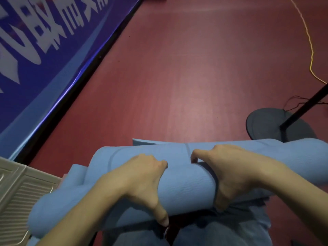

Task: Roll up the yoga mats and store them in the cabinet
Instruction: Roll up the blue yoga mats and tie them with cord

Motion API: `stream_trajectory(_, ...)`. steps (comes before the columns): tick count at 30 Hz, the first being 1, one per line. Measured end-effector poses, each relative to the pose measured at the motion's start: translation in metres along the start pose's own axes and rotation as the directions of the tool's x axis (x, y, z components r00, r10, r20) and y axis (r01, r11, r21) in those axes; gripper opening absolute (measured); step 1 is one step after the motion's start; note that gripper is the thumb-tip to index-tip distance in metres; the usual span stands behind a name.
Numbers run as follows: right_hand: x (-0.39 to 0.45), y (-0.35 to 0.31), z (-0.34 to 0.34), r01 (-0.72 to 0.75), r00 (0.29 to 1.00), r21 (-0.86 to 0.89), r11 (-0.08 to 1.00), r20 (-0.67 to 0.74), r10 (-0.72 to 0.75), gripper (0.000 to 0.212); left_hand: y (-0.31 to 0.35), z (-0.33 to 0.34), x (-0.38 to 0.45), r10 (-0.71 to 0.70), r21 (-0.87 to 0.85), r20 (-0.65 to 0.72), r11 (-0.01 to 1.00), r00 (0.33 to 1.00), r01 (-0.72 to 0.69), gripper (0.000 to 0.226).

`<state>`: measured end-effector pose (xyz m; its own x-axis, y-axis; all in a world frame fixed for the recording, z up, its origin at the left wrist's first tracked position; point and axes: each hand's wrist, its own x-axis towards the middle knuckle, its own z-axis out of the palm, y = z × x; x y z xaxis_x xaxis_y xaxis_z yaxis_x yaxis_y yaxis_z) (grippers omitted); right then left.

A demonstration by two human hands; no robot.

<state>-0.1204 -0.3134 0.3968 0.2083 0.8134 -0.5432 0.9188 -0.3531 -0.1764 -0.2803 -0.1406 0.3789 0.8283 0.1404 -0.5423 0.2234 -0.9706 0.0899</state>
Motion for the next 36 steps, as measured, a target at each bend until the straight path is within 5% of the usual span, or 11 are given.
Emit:
stream_trajectory(4, 0.01, 0.008, 0.001, 0.006, 0.999, 0.124, 0.992, 0.045, -0.011, 0.105, -0.01, 0.006, 0.004, -0.014, -0.12, 0.065, 0.993, 0.998, 0.022, 0.086)
stream_trajectory(10, 0.023, 0.028, 0.002, 0.062, 0.992, 0.257, 0.964, -0.122, -0.032, 0.092, -0.03, -0.003, 0.033, 0.075, -0.348, 0.11, 0.937, 0.991, -0.032, 0.08)
stream_trajectory(18, 0.014, 0.049, 0.006, 0.12, 0.9, 0.347, 0.93, -0.433, 0.046, 0.079, -0.065, -0.01, 0.047, 0.137, -0.44, -0.177, 0.875, 0.975, -0.203, 0.09)
stream_trajectory(24, 0.01, 0.049, 0.006, 0.034, 0.928, 0.201, 0.979, -0.369, 0.043, 0.091, -0.065, -0.001, 0.024, 0.031, -0.43, -0.461, 0.866, 0.887, -0.254, 0.057)
stream_trajectory(28, 0.016, 0.044, 0.011, -0.058, 0.965, -0.04, 0.998, -0.258, 0.046, 0.124, -0.042, -0.007, 0.005, -0.044, -0.135, -0.419, 0.991, 0.907, -0.014, 0.07)
stream_trajectory(31, 0.026, 0.039, 0.014, -0.1, 0.965, -0.118, 0.988, -0.254, 0.067, 0.139, -0.005, -0.003, 0.004, -0.1, 0.079, -0.325, 0.988, 0.941, 0.132, 0.094)
stream_trajectory(34, 0.035, 0.04, 0.013, -0.097, 0.956, -0.105, 0.99, -0.285, 0.064, 0.14, 0.016, 0.003, 0.015, -0.246, 0.118, -0.169, 0.956, 0.954, 0.268, 0.148)
stream_trajectory(36, 0.038, 0.042, 0.011, -0.101, 0.949, -0.097, 0.99, -0.307, 0.067, 0.128, 0.01, 0.01, 0.021, -0.246, 0.051, -0.222, 0.963, 0.944, 0.263, 0.154)
